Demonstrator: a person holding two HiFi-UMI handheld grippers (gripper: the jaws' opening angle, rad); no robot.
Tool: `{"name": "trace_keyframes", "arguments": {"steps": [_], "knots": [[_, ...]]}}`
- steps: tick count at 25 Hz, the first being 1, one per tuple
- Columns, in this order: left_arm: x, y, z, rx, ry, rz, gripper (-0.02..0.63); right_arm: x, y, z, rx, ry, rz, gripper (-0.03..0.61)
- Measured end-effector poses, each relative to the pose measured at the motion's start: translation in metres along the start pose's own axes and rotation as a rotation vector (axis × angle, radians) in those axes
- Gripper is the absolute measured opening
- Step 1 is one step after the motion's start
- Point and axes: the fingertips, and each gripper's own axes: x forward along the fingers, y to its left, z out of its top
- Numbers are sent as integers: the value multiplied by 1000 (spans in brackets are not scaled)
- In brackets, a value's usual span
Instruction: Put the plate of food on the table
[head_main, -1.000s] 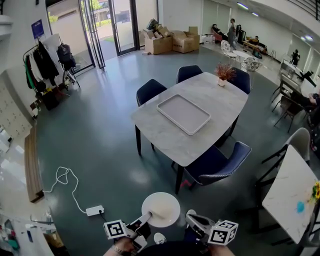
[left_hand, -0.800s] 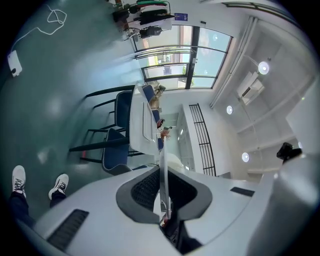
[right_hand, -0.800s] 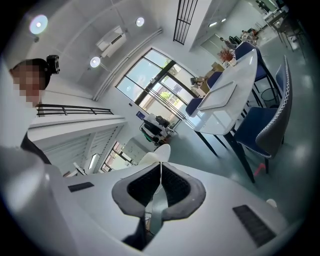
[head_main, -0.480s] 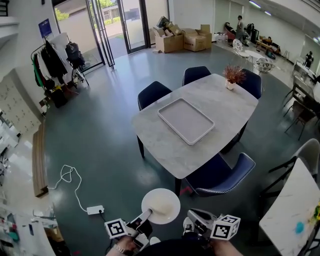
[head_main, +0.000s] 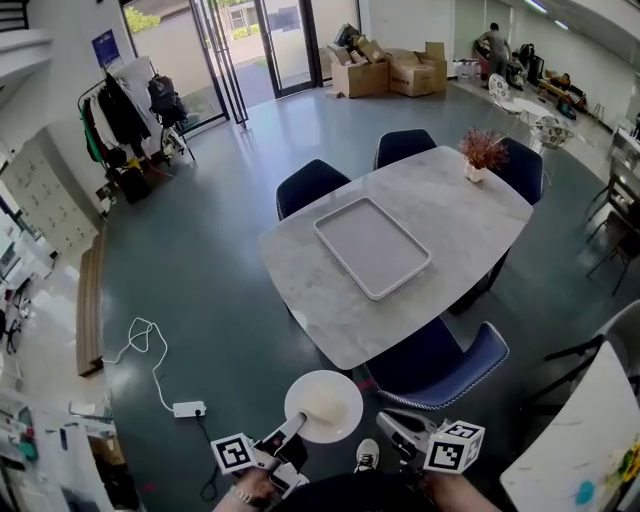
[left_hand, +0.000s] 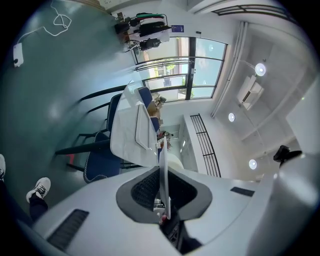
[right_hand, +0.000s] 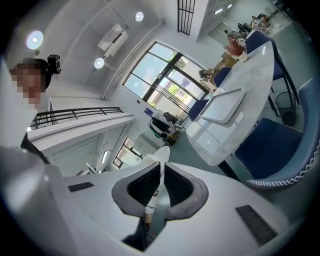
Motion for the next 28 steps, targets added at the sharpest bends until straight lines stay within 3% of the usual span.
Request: {"name": "trace_keyframes", "arguments": {"steps": [6,14,18,28], "knots": [[27,-10,-12,16,-28,9,29,-14,-13,39,-67,6,10,14],[51,-26,-8,17,-20,-15,29,-8,-27,64,-11,-31,11,15],[61,-26,0,13,6,-23,29,2,-35,70,32,-40,4,51],[86,-30,37,27,121,-49,29,41,-45,86,100,-89,-42,63]]}}
